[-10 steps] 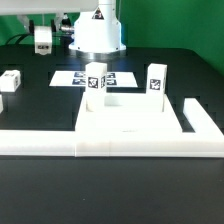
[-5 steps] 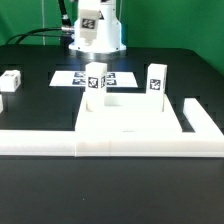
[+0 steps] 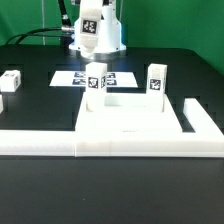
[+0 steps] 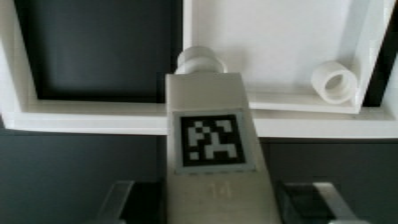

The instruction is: Assemble square table

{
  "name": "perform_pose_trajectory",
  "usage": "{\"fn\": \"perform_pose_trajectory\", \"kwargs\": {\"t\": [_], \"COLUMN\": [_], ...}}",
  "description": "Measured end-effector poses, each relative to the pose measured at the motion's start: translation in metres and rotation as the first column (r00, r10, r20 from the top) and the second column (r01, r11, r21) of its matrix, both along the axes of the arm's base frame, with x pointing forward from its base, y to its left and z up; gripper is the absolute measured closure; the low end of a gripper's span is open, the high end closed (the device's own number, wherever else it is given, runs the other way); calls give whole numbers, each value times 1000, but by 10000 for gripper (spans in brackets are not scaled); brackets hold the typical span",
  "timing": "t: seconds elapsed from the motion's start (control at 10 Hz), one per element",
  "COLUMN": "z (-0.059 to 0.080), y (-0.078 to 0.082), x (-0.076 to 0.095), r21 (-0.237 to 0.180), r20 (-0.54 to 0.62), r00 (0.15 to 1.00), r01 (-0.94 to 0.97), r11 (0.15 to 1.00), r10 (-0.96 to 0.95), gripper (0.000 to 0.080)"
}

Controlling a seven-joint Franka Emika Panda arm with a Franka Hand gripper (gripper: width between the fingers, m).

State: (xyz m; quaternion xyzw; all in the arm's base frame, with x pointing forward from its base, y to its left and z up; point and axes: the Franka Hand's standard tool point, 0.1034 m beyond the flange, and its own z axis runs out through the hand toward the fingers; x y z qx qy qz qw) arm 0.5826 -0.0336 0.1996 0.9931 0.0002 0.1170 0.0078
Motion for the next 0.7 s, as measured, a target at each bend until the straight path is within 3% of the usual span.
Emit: {"fn": "perform_pose_trajectory", "kwargs": {"t": [0.1, 0.2, 0.3, 0.5, 0.6, 0.7], "z": [-3, -11, -15, -17, -18, -19], "y": [4, 23, 50, 83, 102, 99], "x": [0, -4, 2, 14, 19, 19], "r21": [4, 56, 104, 185, 198, 188], "r20": [44, 55, 49, 56, 67, 69], "r00": [999, 998, 998, 995, 991, 994], "r01": [4, 34, 42, 67, 101, 73], "r11": [1000, 998, 994, 980, 975, 979], "r10": [-4, -37, -47, -79, -116, -87], "gripper": [506, 506, 506, 506, 506, 506]}}
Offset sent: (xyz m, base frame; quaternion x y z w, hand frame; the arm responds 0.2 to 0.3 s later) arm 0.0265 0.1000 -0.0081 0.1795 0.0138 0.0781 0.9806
